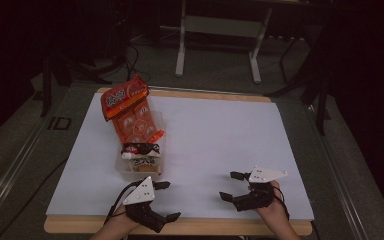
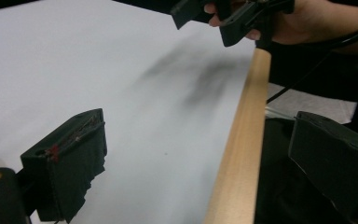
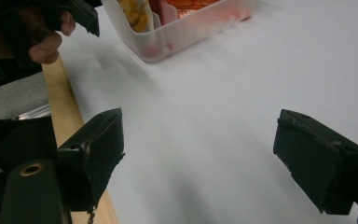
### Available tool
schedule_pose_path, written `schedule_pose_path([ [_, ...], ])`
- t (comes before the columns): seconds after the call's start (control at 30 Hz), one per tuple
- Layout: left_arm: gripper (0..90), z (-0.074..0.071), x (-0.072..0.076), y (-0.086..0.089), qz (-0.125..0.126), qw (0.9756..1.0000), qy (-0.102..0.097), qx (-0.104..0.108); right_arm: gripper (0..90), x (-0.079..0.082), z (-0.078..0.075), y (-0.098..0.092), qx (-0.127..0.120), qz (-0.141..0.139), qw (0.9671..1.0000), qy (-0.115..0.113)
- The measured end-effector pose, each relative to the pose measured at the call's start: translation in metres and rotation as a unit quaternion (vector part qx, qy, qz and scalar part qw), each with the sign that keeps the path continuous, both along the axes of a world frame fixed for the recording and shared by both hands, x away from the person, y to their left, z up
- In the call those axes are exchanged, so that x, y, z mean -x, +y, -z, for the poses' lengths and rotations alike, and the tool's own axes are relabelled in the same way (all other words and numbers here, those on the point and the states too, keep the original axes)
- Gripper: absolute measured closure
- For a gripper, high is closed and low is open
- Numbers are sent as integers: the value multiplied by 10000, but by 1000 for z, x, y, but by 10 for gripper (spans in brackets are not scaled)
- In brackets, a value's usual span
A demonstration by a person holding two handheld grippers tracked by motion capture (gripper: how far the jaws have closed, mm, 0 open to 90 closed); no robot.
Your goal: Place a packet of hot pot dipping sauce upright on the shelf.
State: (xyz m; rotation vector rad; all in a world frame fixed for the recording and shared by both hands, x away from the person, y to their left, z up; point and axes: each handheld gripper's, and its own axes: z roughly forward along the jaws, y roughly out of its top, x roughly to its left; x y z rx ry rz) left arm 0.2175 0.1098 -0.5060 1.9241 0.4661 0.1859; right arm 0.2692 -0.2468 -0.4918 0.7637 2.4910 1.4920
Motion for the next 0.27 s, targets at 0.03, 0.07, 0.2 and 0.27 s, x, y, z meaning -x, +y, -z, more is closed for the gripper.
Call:
schedule_pose_path([
  [0.03, 47, 1, 0, 0, -3, 10000, 24, 3, 160, 0, 1, 0, -8, 5, 10000, 6],
  [0.07, 48, 1, 0, 0, -17, 10000, 31, 11, 160, -1, 1, 0, -4, 7, 10000, 13],
  [0.2, 48, 1, 1, -1, -2, 10000, 8, -37, 160, -1, 2, 0, -7, -10, 10000, 20],
  [0.27, 47, 1, 1, -1, 9, 10000, 2, -16, 160, -1, 2, 1, 1, -16, 10000, 9],
])
